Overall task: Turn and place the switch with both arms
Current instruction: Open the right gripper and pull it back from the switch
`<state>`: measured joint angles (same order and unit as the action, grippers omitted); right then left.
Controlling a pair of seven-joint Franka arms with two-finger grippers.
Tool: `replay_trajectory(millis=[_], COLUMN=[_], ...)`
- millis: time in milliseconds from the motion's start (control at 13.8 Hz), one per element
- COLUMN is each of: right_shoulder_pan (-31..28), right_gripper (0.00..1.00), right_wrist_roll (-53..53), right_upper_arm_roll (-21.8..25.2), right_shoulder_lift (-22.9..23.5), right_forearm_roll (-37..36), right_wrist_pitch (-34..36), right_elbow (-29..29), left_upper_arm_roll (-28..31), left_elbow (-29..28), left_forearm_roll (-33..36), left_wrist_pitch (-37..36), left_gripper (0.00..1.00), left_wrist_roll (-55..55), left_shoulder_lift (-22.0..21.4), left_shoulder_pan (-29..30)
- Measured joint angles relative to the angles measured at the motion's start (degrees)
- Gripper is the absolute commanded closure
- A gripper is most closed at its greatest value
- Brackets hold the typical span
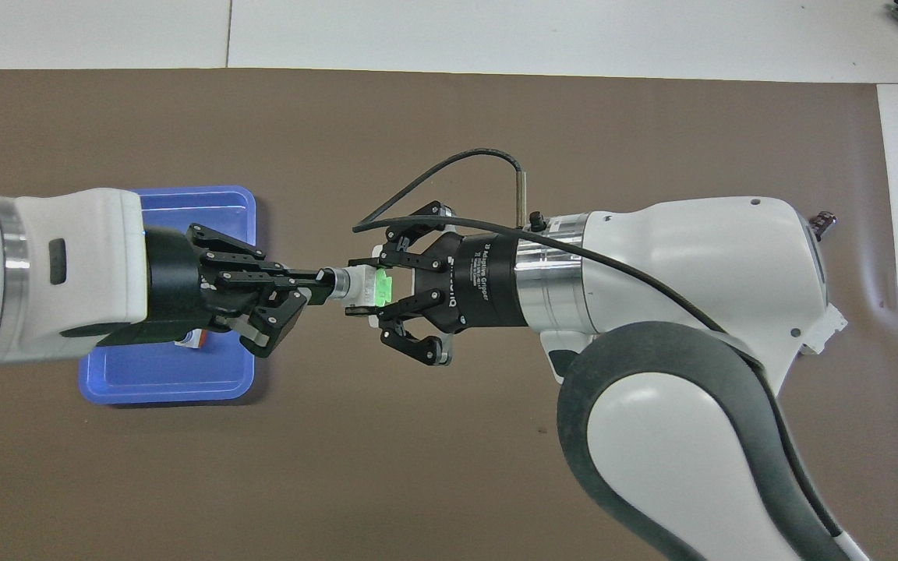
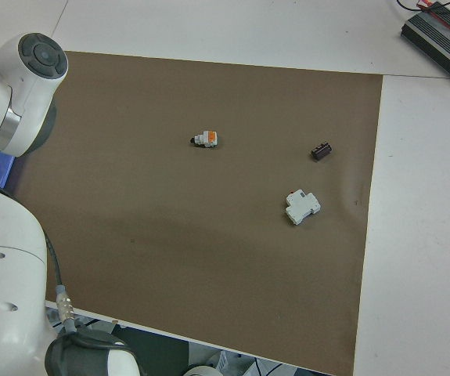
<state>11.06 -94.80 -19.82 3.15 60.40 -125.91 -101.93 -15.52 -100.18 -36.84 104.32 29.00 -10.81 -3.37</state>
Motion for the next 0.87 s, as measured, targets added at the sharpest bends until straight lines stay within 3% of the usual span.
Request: replay_trajectory(millis=[145, 218, 290, 653, 871], right_shoulder_pan=[0.01, -0.15, -0.29, -0.35, -1.17], right_gripper=[0.42, 0.11, 0.0, 0.0, 0.0], right_wrist_roll=[-0.04, -0.04, -0.04, -0.03, 0.62], right_upper_arm_roll=[0.02, 0.21, 0.47, 0.73, 0.91], right_shoulder_lift=[-0.05, -0.23, -0.5, -2.33, -3.43], right_forearm_roll=[-0.1, -0.44, -1.27, -8.31, -11.54], right_wrist_pitch=[0.1, 0.17, 0.42, 4.13, 6.52], right_elbow=[-0.03, -0.05, -0.06, -0.07, -0.07], left_upper_arm_roll=[0.15, 0.69, 1.41, 3.75, 3.76], left_elbow=[0.0, -0.01, -0.02, -0.1, -1.89], left_forearm_roll=[0.24, 0.88, 1.2, 2.24, 9.58], left_wrist_pitch=[-0.33, -0.55, -0.97, -3.08, -3.08], left_gripper=[1.0, 1.0, 1.0, 1.0, 1.0], left_wrist_roll=[0.12, 0.3, 1.04, 4.43, 5.99], left_shoulder_lift=[-0.13, -0.31, -0.5, -0.89, -1.61], left_shoulder_pan=[0.04, 0.23, 0.58, 1.52, 1.52])
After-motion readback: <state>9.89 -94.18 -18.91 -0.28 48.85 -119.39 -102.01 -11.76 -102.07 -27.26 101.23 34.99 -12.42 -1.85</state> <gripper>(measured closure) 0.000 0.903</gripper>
